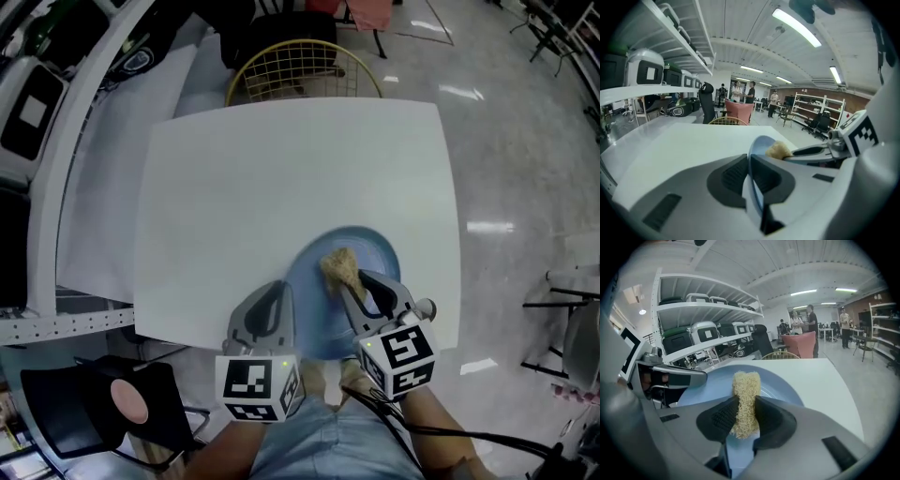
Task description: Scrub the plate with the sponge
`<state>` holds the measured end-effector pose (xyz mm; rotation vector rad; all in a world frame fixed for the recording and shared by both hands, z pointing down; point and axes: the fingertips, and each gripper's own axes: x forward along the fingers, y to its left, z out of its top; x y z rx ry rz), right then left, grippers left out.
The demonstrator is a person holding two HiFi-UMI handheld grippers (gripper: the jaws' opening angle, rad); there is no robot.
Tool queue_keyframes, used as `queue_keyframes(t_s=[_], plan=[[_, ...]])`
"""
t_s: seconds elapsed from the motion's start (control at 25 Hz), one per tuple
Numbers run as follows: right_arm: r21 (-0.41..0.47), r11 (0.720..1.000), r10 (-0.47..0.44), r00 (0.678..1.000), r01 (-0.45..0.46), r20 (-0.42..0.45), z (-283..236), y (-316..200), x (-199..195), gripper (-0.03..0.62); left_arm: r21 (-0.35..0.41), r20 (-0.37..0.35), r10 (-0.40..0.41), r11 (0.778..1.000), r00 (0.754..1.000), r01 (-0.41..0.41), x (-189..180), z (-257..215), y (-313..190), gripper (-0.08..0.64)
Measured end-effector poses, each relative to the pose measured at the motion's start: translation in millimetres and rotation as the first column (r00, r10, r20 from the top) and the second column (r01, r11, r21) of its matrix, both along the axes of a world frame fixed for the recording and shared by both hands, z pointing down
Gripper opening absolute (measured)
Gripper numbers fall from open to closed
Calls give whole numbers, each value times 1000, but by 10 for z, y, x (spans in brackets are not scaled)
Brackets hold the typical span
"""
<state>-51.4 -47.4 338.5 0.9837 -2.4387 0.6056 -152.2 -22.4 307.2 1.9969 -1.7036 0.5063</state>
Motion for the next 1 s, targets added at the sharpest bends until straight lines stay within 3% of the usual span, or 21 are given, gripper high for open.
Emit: queue_keyframes(t_s=[0.2,0.6,1.0], plan=[[0,1000,4,1000,-4,-2,10,1,9,110,9,15,43,999,999,-43,129,-47,5,23],[9,999,-53,997,52,55,-14,-27,-113,109,7,24,33,999,999,-34,153,-33,-131,23],[2,990,-141,986,141,91,-5,295,-373,107,-27,25,15,1000,1000,-14,83,54,-102,23]])
